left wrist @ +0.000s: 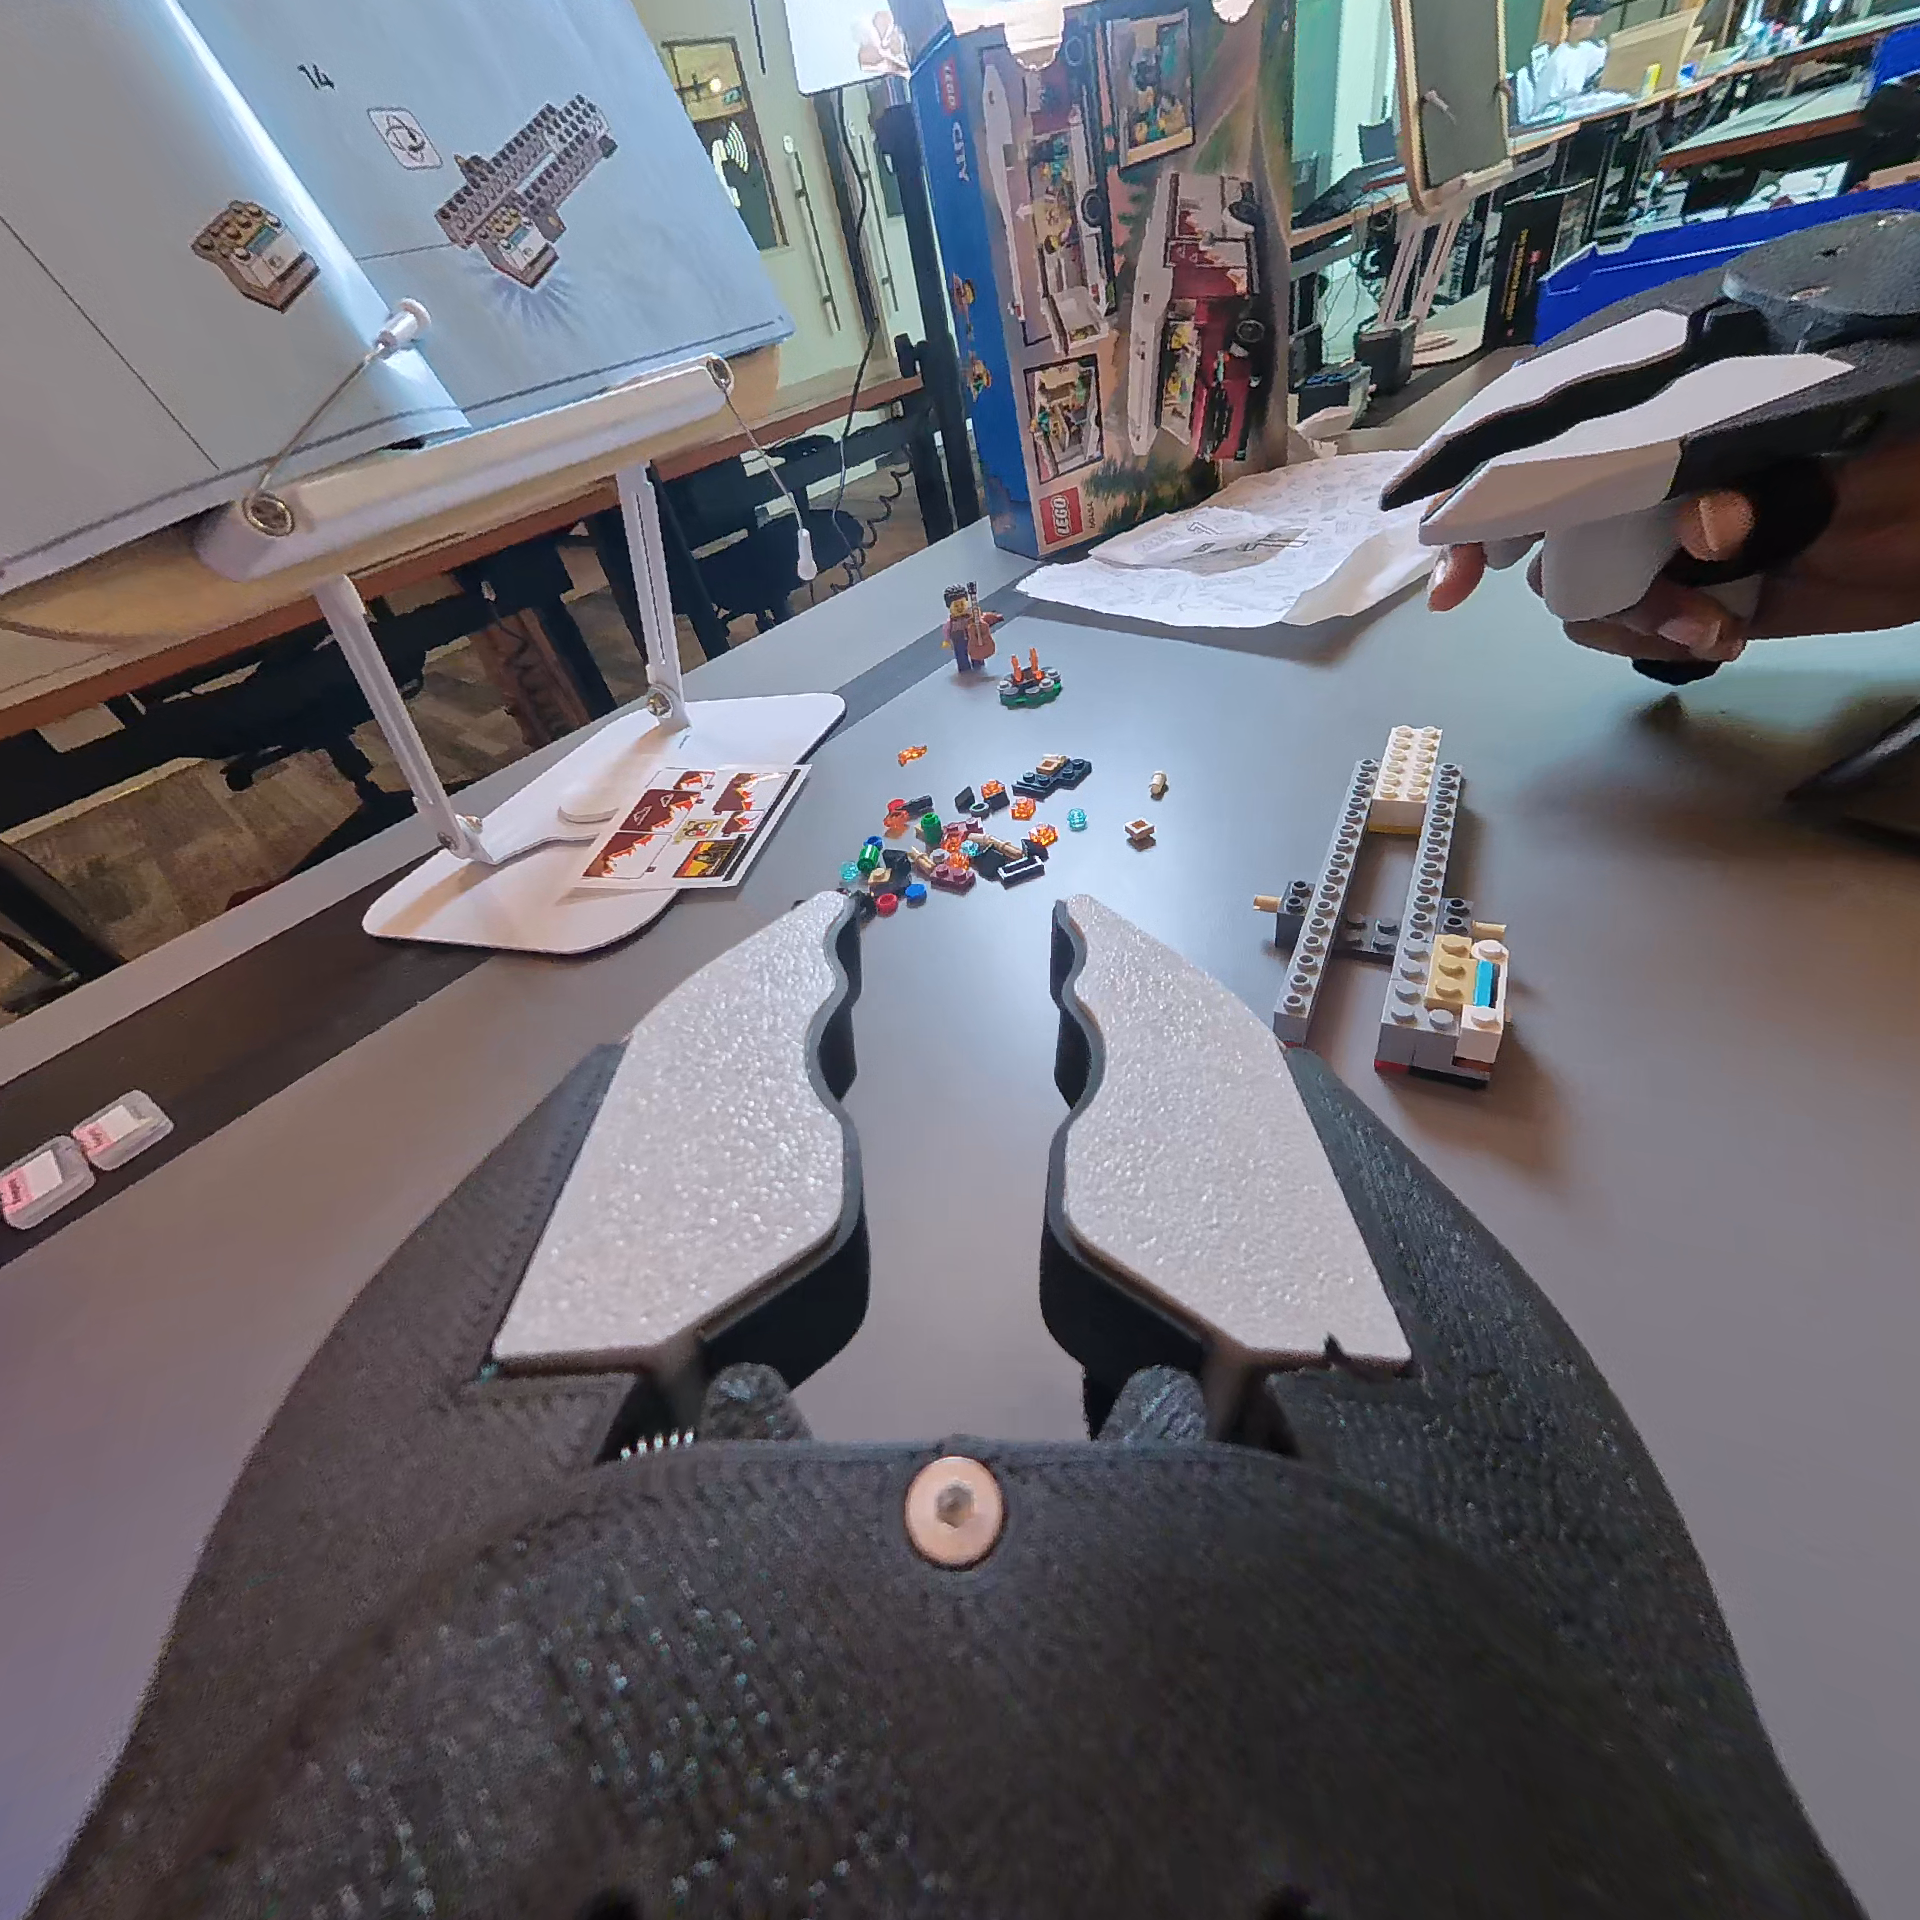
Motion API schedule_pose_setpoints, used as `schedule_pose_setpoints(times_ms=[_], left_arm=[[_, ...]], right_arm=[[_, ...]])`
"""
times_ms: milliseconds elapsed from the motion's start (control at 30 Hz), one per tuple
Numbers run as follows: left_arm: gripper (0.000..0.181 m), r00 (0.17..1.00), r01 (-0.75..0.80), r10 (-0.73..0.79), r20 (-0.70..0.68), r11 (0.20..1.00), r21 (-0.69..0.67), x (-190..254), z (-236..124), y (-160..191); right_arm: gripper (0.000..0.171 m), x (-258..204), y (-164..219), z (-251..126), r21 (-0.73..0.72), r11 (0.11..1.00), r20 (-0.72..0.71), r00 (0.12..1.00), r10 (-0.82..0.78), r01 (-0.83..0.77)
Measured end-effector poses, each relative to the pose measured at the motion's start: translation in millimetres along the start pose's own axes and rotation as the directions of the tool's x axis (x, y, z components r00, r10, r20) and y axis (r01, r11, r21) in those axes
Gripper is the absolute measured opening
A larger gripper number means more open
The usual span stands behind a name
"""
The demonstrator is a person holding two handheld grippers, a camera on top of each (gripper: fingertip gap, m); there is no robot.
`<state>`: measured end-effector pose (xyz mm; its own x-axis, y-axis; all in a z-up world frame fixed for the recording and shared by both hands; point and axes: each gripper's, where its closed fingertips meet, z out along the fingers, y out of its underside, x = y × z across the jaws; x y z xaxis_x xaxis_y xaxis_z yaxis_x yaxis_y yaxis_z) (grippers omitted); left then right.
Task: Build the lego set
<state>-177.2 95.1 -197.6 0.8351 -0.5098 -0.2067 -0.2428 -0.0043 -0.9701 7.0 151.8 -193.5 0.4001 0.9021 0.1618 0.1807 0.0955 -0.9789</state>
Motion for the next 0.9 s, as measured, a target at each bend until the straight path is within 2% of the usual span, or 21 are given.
schedule_pose_setpoints(times_ms=[367, 567, 667, 767, 900], left_arm=[[0.033, 0.999, 0.048, -0.048, -0.023, 0.999, -0.003, -0.4, 1.1, 5.3], [0.031, 0.999, 0.047, -0.047, -0.001, 0.999, 0.024, -4.2, -1.8, 0.0], [0.031, 0.999, 0.051, -0.051, 0.012, 0.998, 0.034, -7.1, -2.5, -0.7], [0.031, 0.998, 0.06, -0.061, 0.023, 0.997, 0.042, -10.2, -3.2, -1.3], [0.031, 0.997, 0.045, -0.047, 0.053, 0.998, 0.035, -15.0, -4.1, 0.2]], right_arm=[[0.016, -3.4, 2.5, 1.3, -0.003, 1.0, 0.034, 0.999, 0.005, -0.005], [0.02, 17.9, -3.7, -2.8, 0.042, 0.999, -0.084, 0.996, 0.021, -0.018], [0.024, 34.9, -11.5, -0.8, 0.04, 0.998, -0.159, 0.986, -0.044, 0.051], [0.033, 54.7, -33.8, 19.8, 0.015, 0.991, -0.184, 0.975, -0.126, 0.131], [0.037, 96.1, -76.8, 67.1, 0.0, 0.969, -0.229, 0.943, -0.24, 0.246]])
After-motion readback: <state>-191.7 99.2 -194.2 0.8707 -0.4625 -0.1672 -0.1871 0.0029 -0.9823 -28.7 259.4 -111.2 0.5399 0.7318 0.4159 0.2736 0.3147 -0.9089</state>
